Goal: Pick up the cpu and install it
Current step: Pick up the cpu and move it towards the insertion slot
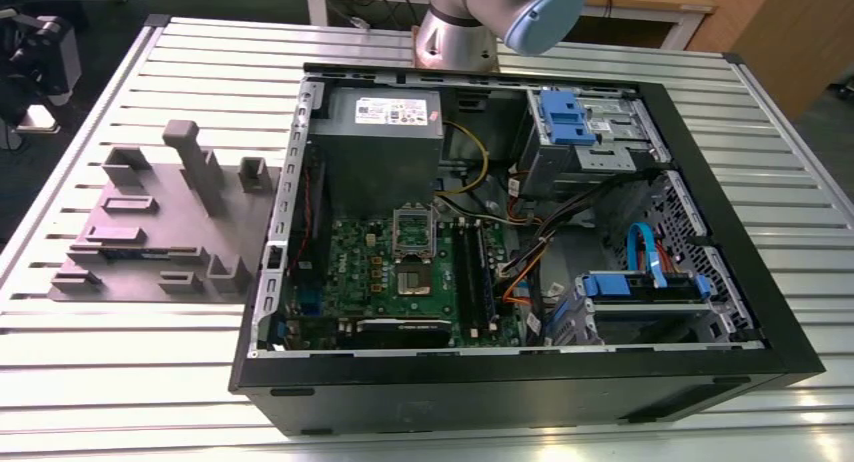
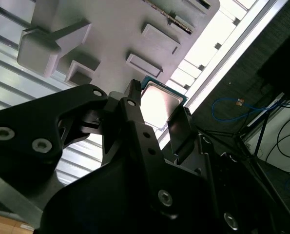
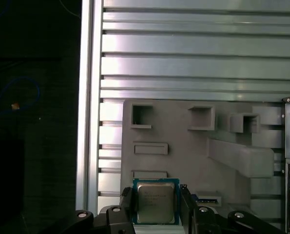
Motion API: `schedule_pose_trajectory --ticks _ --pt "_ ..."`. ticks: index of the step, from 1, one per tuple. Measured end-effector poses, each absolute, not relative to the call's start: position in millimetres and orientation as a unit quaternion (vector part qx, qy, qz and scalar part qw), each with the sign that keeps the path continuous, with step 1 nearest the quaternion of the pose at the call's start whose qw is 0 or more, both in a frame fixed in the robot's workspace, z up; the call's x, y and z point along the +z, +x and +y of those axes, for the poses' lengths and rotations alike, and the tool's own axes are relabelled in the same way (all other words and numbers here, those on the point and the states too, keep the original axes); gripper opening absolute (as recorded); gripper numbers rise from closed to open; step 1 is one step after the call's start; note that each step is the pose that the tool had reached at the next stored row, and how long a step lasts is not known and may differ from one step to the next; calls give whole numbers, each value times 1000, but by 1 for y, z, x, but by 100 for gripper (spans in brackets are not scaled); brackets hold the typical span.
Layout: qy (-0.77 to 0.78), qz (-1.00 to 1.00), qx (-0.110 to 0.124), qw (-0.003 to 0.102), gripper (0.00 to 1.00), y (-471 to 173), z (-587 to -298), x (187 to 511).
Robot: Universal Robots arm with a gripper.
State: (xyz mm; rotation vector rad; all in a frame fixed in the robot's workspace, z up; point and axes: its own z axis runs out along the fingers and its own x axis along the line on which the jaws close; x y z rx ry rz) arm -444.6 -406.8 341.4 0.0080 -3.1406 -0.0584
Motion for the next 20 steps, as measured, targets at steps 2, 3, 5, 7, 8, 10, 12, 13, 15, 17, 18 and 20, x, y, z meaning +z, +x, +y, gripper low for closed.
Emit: schedule_pose_trajectory --ticks 2,3,5,7,8,10,12,13,15,17,18,20 --pt "3 -1000 -19 0 47 -445 -407 342" --pt "3 -1000 -19 0 47 -445 -407 342" --pt "3 -1000 -19 0 47 -445 -407 342" --pt "3 -1000 -19 0 47 -445 -407 343" --pt "3 -1000 -19 0 47 -445 -407 343" --pt "3 -1000 -19 0 47 -445 -407 343" --pt "3 -1000 -19 0 47 -445 -407 344" --pt "3 -1000 -19 0 47 -445 -407 344" --pt "3 -1000 -19 0 47 -445 -407 344" --pt "3 -1000 -19 0 47 -445 -407 345" --pt "3 -1000 -19 0 47 -445 -407 345" --pt "3 -1000 -19 0 47 -445 -407 346"
